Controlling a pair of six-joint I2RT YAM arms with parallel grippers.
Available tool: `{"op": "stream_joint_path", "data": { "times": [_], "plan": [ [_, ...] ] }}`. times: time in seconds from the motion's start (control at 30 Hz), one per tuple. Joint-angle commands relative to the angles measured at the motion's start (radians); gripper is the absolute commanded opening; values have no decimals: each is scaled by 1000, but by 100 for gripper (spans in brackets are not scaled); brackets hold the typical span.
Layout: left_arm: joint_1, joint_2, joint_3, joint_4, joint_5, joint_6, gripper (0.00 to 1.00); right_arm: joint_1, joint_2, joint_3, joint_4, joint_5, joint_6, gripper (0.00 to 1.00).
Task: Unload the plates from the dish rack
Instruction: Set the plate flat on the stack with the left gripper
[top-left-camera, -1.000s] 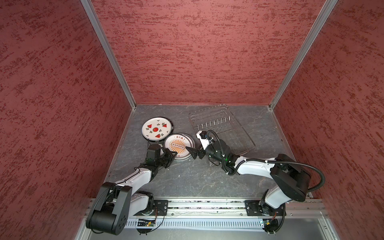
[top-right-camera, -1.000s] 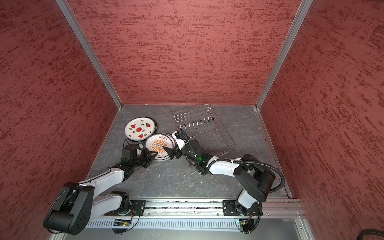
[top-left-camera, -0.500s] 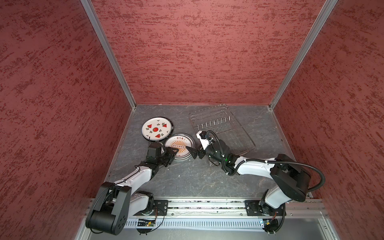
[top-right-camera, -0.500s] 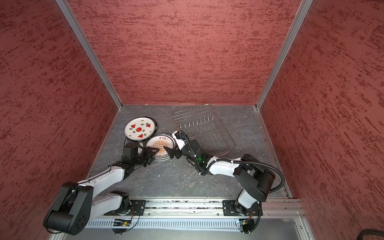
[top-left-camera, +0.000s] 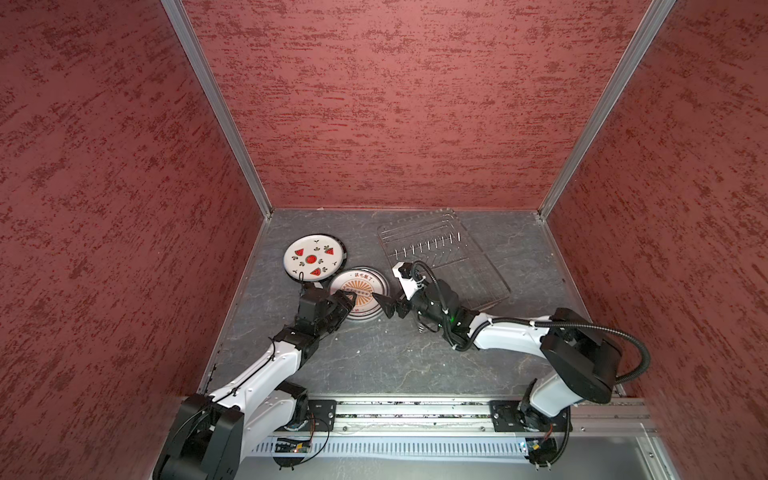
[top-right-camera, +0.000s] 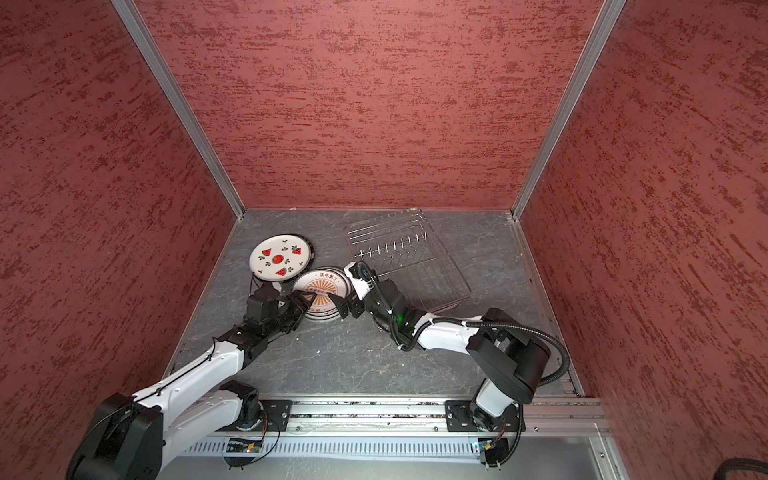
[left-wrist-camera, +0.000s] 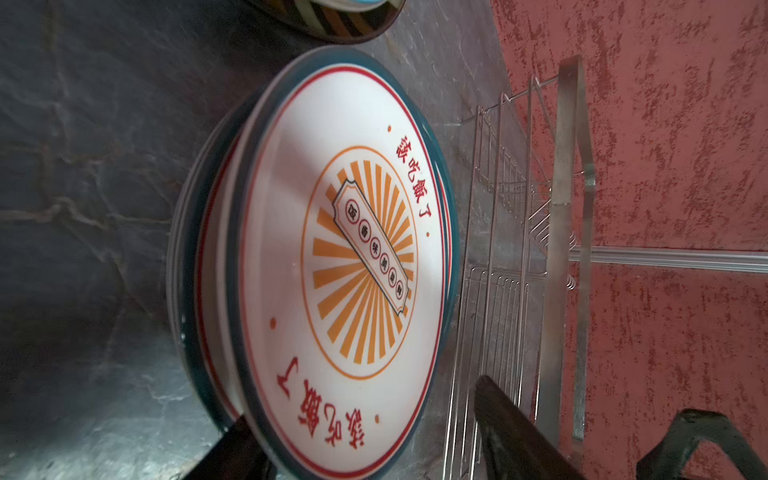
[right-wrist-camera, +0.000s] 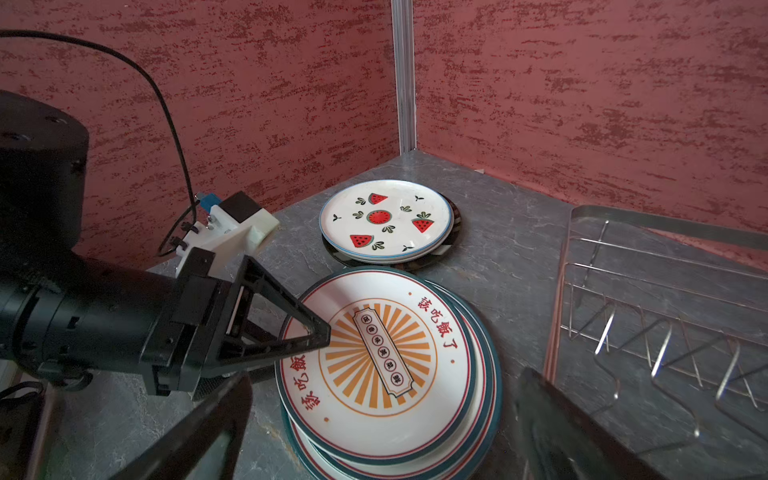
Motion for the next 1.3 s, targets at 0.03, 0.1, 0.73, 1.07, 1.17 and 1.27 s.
{"op": "stream_joint_path", "data": {
  "times": [0.03, 0.1, 0.73, 1.07, 1.17, 1.27],
  "plan": [
    [-25, 38, 39, -9, -47, 15, 72, 13, 6, 42, -2, 27, -23, 99],
    [-25, 51, 37, 5, -36, 13, 72, 13, 5, 41, -3, 31, -26, 99],
    [-65, -69, -11, -32, -122, -43, 76, 16, -8, 33, 20, 69, -30, 99],
    [-93, 32, 51, -52, -126, 11, 76, 16, 1, 38, 9, 82, -35, 99],
    [-134, 22, 61, -77, -245, 36, 76, 16, 2, 33, 15, 77, -35, 99],
    [-136, 34, 67, -75, -236, 46, 76, 16, 5, 33, 15, 82, -35, 99]
  ]
}}
